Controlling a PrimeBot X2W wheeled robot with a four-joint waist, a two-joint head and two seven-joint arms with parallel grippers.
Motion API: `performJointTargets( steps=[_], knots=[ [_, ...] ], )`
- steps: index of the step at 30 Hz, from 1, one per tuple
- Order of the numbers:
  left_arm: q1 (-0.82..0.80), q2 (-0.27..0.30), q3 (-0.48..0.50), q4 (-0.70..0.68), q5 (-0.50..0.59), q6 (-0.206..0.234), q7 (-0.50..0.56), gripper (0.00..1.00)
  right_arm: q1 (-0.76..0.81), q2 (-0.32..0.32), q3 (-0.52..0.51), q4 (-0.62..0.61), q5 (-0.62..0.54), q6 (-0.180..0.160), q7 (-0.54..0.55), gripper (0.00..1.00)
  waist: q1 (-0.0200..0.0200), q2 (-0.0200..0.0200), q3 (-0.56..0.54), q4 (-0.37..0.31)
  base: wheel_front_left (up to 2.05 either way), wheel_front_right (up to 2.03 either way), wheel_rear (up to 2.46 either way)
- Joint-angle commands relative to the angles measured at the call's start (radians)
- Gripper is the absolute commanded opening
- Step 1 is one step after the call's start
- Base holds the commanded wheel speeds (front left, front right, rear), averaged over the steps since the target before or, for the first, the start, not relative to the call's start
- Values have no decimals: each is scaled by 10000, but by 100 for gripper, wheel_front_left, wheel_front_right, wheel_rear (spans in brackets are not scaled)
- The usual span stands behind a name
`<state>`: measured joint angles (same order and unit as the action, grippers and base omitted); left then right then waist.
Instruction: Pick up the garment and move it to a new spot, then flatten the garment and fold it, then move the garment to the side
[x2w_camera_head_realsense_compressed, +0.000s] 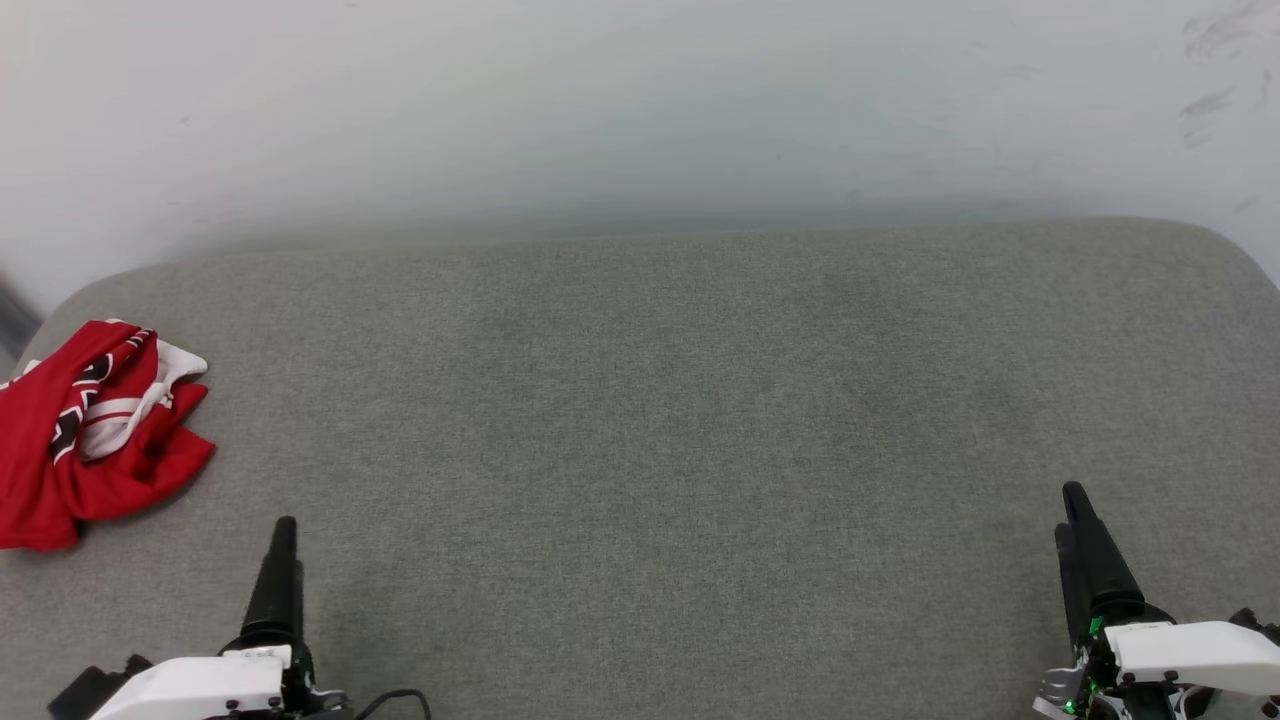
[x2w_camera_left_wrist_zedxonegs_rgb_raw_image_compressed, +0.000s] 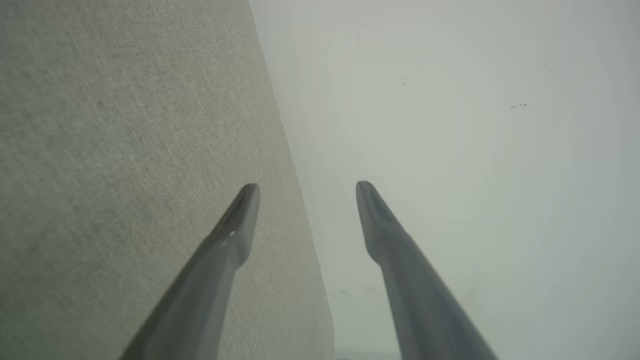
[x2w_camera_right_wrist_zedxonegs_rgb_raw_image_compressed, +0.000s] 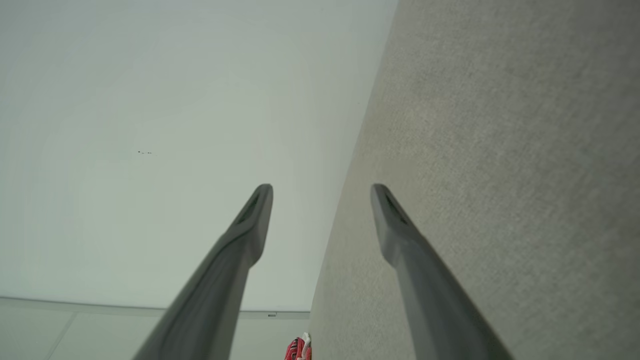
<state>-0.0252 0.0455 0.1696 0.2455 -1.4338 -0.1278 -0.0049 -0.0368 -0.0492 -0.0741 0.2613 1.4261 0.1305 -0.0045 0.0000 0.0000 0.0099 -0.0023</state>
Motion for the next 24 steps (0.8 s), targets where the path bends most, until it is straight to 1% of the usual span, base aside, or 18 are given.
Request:
performJointTargets(
  steps=[1,5,10,15,17,20,24],
  knots=[
    [-119,32,195,-217,328,-13,-105,100,-196,-19,-60,-97,-306,1,-101,100,0,0,1,-8,0,0,0],
    [-91,32,371,-376,1131,-15,-260,100,-285,-19,-183,-162,-1345,1,-258,100,0,0,16,-37,0,0,0],
    [-26,37,377,-712,2116,-14,-442,100,-302,-20,-393,-576,-2985,1,-438,100,0,0,55,-57,0,0,0],
    [49,38,220,-1486,3553,168,-621,100,-294,-20,-271,-1203,-5102,1,-617,100,0,0,113,-78,0,0,0],
    [95,38,51,-1857,4336,413,-687,100,-304,-20,-232,-1425,-5720,1,-691,100,0,0,135,-89,0,0,0],
    [159,40,-264,-2286,5093,1010,-787,100,-316,-20,-129,-1787,-6556,1,-786,100,0,0,162,-105,0,0,0],
    [223,40,-677,-2892,6278,1472,-913,100,-285,-20,26,-2170,-7602,2,-915,100,0,0,199,-110,0,0,0]
  ],
)
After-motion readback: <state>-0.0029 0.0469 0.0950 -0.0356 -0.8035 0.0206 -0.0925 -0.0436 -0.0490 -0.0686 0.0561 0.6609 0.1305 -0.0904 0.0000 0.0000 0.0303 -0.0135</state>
